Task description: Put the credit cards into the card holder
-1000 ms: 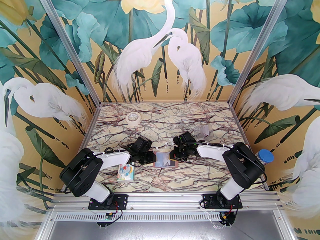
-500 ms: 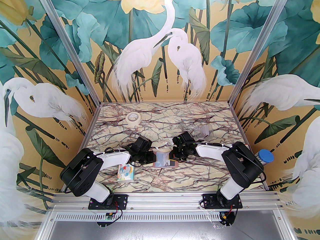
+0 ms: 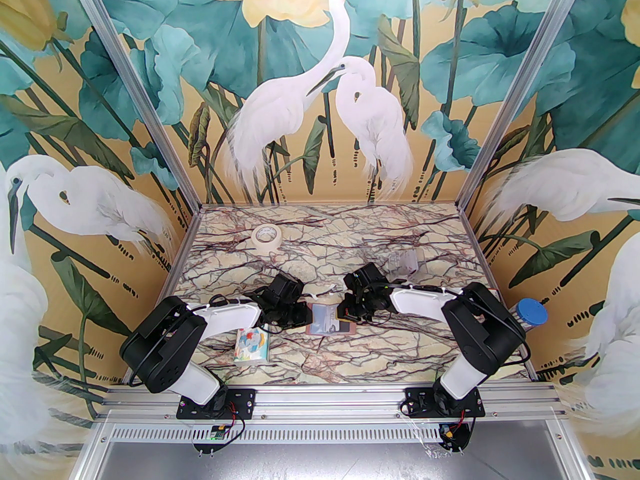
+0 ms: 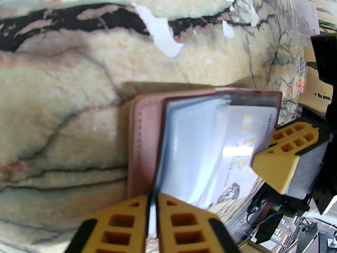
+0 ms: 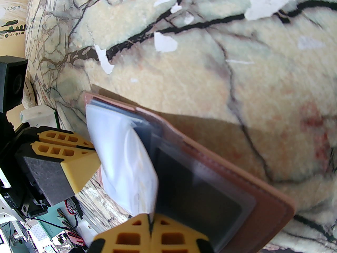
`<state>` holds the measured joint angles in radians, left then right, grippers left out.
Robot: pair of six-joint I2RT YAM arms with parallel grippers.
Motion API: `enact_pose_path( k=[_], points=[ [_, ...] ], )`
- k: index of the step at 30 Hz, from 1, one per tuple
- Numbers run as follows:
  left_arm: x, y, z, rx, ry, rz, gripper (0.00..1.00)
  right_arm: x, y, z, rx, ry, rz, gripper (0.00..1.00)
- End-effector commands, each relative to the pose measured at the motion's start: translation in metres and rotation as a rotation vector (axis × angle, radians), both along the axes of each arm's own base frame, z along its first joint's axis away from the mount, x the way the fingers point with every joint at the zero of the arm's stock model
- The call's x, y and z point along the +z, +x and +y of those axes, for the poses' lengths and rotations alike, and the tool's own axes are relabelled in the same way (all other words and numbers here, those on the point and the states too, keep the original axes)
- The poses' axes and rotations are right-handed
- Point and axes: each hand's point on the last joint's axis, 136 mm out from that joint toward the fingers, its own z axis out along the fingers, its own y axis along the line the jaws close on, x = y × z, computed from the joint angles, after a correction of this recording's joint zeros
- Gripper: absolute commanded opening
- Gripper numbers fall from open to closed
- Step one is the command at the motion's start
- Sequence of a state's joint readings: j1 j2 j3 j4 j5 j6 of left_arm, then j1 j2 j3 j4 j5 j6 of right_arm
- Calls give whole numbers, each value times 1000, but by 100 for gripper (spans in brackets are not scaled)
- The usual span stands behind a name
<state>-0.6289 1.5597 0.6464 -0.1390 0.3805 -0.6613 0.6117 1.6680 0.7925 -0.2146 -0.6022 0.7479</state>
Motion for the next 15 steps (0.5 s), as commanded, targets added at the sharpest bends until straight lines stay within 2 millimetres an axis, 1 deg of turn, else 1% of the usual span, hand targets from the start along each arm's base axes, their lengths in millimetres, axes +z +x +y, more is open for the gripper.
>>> enact_pose_path(
  k=[1, 4, 7, 11, 15],
  points=[
    [-18, -8, 2, -15, 47, 35, 13, -12, -4, -4, 7, -55, 10, 9],
    [-19, -9, 3, -16, 47, 38, 12, -10, -4, -5, 5, -52, 6, 19],
    [-19, -10, 3, -16, 49, 38, 12, -10, -5, -6, 2, -55, 5, 26],
    [-20, -10, 4, -19, 53, 38, 12, -9, -4, -7, 1, -55, 2, 32],
    [-20, -10, 4, -19, 52, 39, 13, -8, -3, -7, -4, -60, -5, 36]
  ],
)
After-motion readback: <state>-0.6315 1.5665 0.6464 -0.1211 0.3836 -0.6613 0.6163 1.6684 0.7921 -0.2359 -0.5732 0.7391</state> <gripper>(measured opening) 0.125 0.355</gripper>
